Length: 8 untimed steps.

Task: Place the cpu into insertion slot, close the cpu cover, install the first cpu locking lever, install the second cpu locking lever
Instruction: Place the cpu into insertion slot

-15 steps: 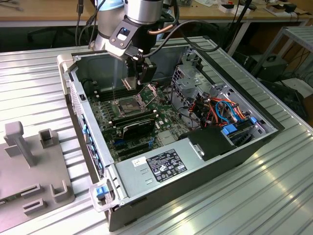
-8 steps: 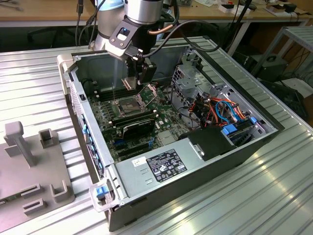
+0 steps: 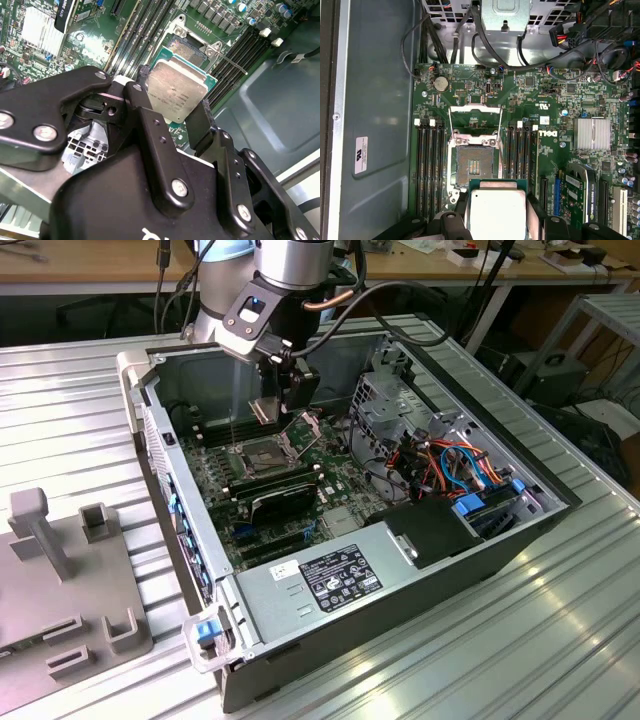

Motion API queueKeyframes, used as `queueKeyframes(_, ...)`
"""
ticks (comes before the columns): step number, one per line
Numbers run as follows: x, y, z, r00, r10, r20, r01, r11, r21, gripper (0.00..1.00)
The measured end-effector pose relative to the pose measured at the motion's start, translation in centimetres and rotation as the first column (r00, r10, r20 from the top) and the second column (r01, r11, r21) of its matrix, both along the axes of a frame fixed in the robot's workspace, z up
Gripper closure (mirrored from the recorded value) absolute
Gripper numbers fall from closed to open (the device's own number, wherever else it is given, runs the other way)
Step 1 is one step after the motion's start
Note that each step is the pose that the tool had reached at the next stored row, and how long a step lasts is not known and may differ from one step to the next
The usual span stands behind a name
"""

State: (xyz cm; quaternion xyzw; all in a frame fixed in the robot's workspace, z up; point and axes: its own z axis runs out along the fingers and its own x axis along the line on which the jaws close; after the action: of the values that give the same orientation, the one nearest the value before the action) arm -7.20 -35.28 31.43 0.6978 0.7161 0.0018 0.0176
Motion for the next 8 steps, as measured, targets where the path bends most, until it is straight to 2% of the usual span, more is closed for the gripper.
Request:
queueKeyframes(4, 0.01, 0.00, -0.03, 1.0000, -0.002, 0.0001, 0.002, 1.0000, -0.0005, 0.45)
queueKeyframes(5, 0.43, 0.10, -0.61, 0.9998, -0.021, 0.0000, 0.021, 0.9998, -0.0006, 0.45)
queueKeyframes(6, 0.66, 0.25, -1.24, 0.9997, -0.023, -0.0001, 0.023, 0.9997, -0.0004, 0.45)
queueKeyframes(8, 0.67, 0.25, -1.40, 0.9997, -0.023, -0.0001, 0.023, 0.9997, 0.0006, 0.45)
